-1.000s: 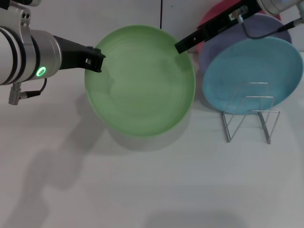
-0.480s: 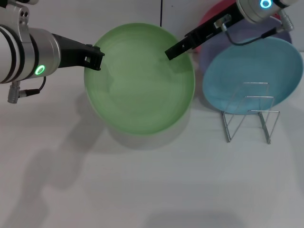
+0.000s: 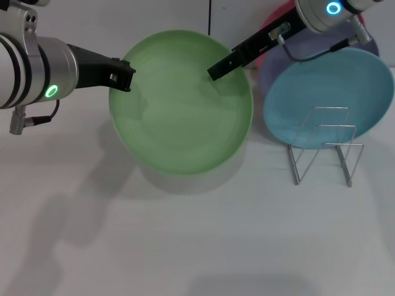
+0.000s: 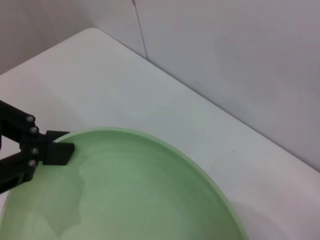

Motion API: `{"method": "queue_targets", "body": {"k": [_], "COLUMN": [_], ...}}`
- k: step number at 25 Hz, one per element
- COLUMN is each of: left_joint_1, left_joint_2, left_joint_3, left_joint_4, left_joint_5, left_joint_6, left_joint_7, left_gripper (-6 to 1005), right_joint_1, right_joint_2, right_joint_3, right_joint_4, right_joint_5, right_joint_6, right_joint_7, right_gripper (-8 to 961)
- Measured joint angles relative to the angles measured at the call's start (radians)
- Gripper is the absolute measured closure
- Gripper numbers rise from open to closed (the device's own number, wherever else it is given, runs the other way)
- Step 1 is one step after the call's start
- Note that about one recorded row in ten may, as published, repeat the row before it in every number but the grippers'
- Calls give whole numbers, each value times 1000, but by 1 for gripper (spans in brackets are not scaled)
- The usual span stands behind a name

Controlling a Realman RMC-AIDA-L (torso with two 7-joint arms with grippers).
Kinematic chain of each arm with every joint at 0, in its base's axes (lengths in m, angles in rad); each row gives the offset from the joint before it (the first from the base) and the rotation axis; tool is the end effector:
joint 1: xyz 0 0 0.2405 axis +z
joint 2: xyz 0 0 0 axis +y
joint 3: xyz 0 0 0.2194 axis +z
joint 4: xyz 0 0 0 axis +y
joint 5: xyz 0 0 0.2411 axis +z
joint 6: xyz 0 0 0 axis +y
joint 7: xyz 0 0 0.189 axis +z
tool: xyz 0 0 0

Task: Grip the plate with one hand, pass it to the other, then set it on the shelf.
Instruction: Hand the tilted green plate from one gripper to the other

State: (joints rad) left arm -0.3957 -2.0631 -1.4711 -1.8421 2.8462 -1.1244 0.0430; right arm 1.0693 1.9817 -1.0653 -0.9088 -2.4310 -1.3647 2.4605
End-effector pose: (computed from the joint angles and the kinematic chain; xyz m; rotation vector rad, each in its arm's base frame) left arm -0.0648 0.4041 0.0288 -2.1198 -0.7473 -0.0835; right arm 0.0591 0.4740 0.0029 -2.6291 0.8314 -0.0310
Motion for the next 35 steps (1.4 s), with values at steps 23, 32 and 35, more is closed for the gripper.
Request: {"method": "queue_targets", "body": {"k": [23, 32, 35], "left_joint_1": [-7, -8, -8], "left_joint_2": [0, 1, 0], "left_joint_3": [-5, -6, -6], "left_joint_4": [-8, -8, -8], "left_joint_5": [-1, -1, -1], "left_joint_6": [-6, -6, -6], "left_joint_7": [0, 1, 4], "left_gripper": [960, 960, 960], "right_joint_1": [7, 11, 12], "right_joint_2": [7, 10, 13], "right_joint_3": [-2, -4, -4], "right_joint_4": [13, 23, 23], "right_joint_5": [-13, -20, -20], "right_joint_6": [25, 42, 48], "right_joint_7": [-13, -15, -15], "right_gripper": [455, 532, 600]}}
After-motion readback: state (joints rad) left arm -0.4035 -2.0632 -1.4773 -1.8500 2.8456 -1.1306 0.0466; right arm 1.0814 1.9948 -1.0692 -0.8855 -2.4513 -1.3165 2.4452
